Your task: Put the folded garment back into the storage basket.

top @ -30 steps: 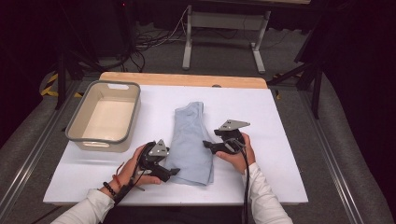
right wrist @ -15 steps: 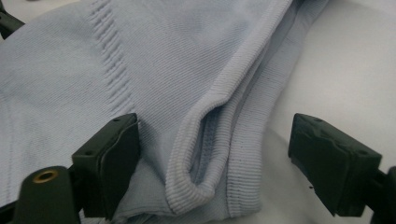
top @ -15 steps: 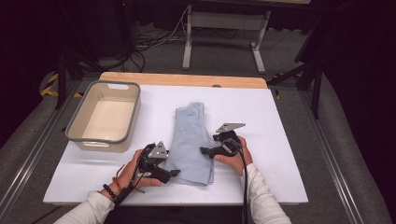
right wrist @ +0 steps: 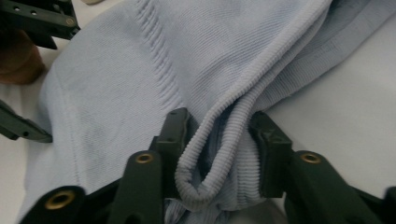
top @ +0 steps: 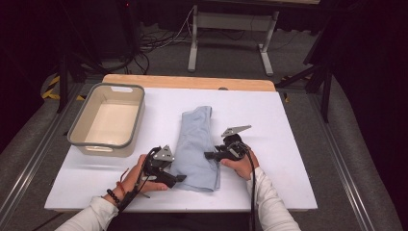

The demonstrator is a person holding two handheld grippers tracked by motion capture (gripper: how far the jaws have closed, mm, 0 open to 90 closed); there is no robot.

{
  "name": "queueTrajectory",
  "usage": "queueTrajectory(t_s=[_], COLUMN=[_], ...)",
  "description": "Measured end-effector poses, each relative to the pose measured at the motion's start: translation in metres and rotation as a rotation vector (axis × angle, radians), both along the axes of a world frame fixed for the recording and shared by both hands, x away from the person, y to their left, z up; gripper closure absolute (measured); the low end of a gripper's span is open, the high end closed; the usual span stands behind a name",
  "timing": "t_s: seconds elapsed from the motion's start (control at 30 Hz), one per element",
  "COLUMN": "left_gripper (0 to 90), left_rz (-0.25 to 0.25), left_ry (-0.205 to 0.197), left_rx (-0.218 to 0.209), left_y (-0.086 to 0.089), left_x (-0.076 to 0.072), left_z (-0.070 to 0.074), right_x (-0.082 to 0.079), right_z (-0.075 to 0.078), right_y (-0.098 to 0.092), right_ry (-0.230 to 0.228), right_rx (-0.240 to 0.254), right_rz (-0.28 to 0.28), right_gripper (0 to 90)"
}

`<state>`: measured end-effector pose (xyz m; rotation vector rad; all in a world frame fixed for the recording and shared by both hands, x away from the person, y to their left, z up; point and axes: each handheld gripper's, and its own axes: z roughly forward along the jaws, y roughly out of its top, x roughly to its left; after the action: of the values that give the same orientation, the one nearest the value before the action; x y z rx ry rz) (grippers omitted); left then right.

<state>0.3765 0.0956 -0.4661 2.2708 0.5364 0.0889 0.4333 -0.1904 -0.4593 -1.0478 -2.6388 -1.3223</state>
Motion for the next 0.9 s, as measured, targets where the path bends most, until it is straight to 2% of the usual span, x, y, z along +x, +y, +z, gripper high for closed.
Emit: queueTrajectory(t_s=[0.13, 0.17, 0.2, 0.33, 0.4, 0.43, 0.6, 0.9], left_gripper=[31.5, 31.5, 39.3, 55.2, 67.1, 69.7, 74.8, 75.7], left_rz=[0.002, 0.001, -0.003, -0.032, -0.051, -0.054, -0.07, -0.075], left_ry=[0.008, 0.014, 0.021, 0.041, 0.035, 0.031, -0.001, -0.048], left_rx=[-0.009, -0.023, -0.028, -0.055, -0.065, -0.065, -0.061, -0.113], left_y=[0.0, 0.0, 0.0, 0.0, 0.0, 0.0, 0.0, 0.012], left_x=[0.0, -0.001, -0.001, -0.002, -0.003, -0.004, -0.005, -0.006], left_z=[0.0, 0.0, 0.0, 0.001, 0.001, 0.002, 0.006, 0.02], right_x=[0.0, -0.001, -0.002, -0.006, -0.008, -0.008, -0.014, -0.025], right_z=[-0.001, 0.0, 0.001, 0.003, 0.006, 0.007, 0.017, 0.034], right_y=[0.0, 0.0, 0.002, 0.003, 0.002, 0.002, 0.001, 0.001], right_ry=[0.014, 0.011, -0.003, -0.037, -0.056, -0.063, -0.106, -0.189], right_rx=[0.016, 0.016, 0.011, 0.01, 0.022, 0.032, 0.045, 0.091], right_rz=[0.005, 0.008, 0.011, 0.009, 0.011, 0.008, 0.003, -0.004], right_gripper=[70.1, 71.3, 73.2, 74.4, 74.8, 74.9, 74.9, 74.9])
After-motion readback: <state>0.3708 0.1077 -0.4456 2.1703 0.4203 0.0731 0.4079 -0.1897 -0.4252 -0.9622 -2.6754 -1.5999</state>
